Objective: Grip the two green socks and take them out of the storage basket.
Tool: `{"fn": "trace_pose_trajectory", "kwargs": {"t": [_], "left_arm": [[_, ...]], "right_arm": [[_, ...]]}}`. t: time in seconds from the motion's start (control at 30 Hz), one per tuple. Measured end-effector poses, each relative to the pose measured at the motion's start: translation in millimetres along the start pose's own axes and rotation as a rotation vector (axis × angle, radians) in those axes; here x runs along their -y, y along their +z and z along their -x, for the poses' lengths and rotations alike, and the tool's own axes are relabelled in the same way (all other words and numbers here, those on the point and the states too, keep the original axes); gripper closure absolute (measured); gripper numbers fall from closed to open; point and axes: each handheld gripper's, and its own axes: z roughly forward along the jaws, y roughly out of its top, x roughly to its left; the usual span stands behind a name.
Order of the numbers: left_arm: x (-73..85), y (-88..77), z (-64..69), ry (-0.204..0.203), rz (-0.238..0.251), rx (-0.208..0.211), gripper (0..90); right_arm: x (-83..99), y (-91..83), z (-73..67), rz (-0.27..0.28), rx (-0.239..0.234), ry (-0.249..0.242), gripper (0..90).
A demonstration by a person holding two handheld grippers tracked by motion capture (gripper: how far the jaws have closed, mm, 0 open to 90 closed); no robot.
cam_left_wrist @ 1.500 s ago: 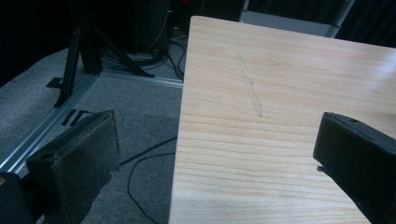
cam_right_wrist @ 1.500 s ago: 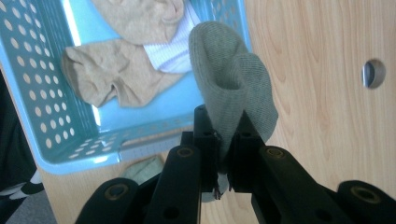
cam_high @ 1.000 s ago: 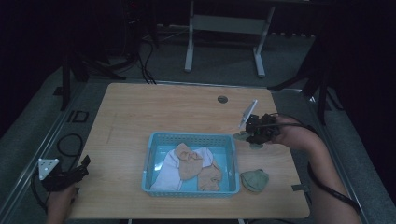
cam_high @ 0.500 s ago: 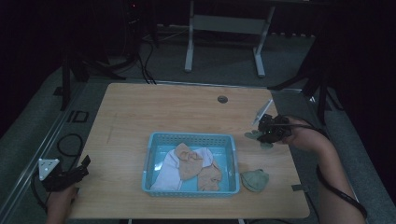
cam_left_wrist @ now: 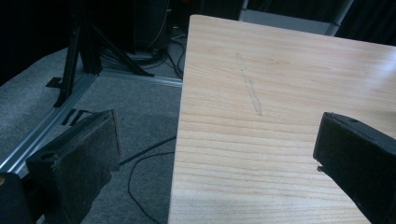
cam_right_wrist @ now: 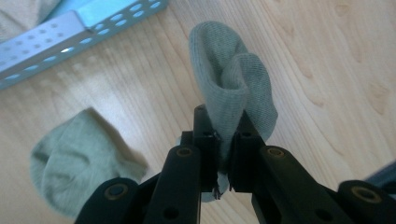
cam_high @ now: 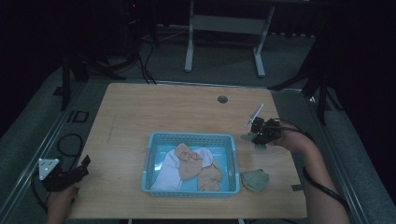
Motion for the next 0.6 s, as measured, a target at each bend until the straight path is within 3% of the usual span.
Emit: {"fn": "trace_pose_trajectory", "kwargs": {"t": [0.17,0.37,0.6], "left_arm": [[0.0,-0.1,-0.1,0.000,0.001,0.001,0.7],[0.0,0.1,-0.1,-0.001,-0.001,0.001,0.7],[0.0,0.0,0.0,-0.001,0.000,-0.001,0.7]], "right_arm": [[1.9,25.5,-1.5,-0.053,0.002,0.006,83.7],[9.1,49.5,-11.7,-0.064,-0.051,0.007,83.4],[15.4,66.2,-21.4,-0.043,-0.098,0.032,80.1]]}}
